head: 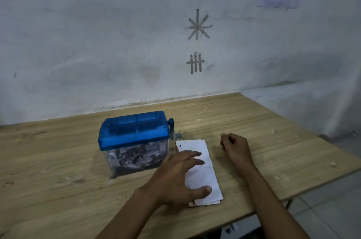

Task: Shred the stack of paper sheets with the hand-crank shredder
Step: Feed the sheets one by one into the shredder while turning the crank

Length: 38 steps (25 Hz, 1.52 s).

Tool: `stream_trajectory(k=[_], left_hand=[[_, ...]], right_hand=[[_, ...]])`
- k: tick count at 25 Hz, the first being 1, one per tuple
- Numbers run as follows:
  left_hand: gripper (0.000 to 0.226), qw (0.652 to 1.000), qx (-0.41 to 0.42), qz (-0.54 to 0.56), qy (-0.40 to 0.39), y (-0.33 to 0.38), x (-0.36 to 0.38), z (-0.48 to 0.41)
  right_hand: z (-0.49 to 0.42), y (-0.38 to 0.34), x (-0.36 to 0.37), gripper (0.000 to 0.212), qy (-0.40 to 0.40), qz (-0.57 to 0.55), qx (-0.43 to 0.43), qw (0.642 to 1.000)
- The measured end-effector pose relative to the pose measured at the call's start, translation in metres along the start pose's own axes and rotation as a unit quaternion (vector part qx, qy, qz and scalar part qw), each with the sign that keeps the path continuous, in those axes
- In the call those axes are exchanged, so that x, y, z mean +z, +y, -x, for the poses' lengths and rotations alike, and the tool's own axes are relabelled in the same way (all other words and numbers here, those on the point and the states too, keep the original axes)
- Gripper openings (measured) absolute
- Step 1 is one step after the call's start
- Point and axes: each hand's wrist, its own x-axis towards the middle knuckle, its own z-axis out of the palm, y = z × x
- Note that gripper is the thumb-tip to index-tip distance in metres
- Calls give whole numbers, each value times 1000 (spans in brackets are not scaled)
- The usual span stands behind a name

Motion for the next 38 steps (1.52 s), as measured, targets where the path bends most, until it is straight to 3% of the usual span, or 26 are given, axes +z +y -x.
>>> stream_trajectory(k=[3,8,11,14,17,21,26,31,34,38], left_hand=[[83,999,-21,-8,-48,-2,26,4],[53,1000,-17,21,-2,-7,38,1],[37,989,-27,125,70,-8,41,2],[44,962,-38,232,138,-6,35,1],[27,960,-17,219,172,-1,23,-4],[26,950,-17,238,203,13,-1,-14],[7,906,-15,320,277,21,-40,-26],[21,932,-21,269,243,15,-80,-28],[45,928,-45,269,254,14,-102,-23],[32,902,-79,357,228,15,-128,-11]], right_hand=[[3,-1,1,40,-35,30,-18,999],[2,2,1,40,-47,65,-16,997],[5,3,-1,40,-46,66,-24,996],[6,3,-2,40,-43,53,-24,997],[5,7,-2,41,-43,58,-25,997],[8,0,-2,41,-57,27,-33,997],[20,-27,-7,43,-66,-77,-49,994],[24,-61,-8,50,-80,-139,-39,986],[21,-78,-5,51,-85,-136,-46,986],[19,-97,5,46,-113,-144,-51,982]])
